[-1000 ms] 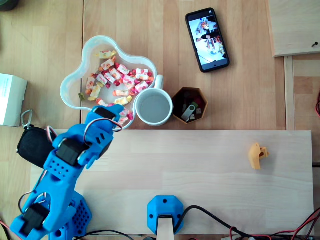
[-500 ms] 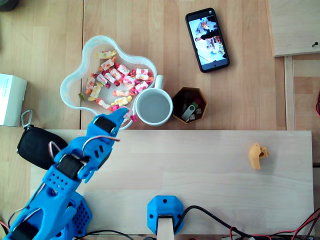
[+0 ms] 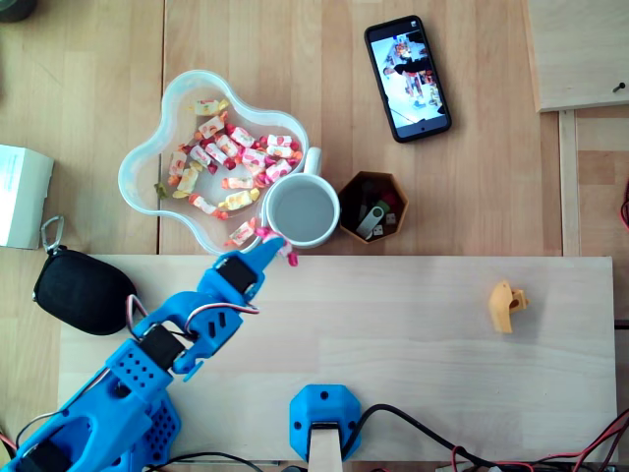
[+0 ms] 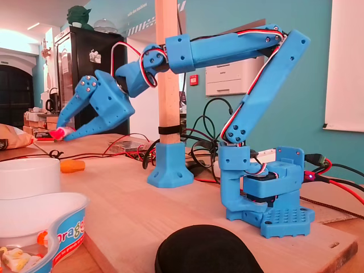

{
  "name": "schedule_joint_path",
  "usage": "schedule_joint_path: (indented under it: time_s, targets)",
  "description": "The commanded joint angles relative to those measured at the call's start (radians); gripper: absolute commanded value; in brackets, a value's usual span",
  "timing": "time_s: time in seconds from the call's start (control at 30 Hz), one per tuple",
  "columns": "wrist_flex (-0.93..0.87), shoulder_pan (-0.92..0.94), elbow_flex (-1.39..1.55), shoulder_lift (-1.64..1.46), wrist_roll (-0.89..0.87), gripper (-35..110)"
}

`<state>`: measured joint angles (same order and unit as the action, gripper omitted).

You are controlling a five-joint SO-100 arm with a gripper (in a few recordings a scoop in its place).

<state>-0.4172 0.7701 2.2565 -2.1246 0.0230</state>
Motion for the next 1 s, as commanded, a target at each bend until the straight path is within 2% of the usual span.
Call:
schedule_joint_path:
  time_s: [0.0,0.17,0.43,0.97]
  targets:
    - [0.046,0.017,0.006,-0.049,-0.009,-3]
    - [0.133,0.011,0.006,-0.037,-0.006,-3]
    - [0.307,0.011,-0.014,0.178,-0.009,-3]
    - [0.35,-0.072,-0.014,0.213,-0.011,-3]
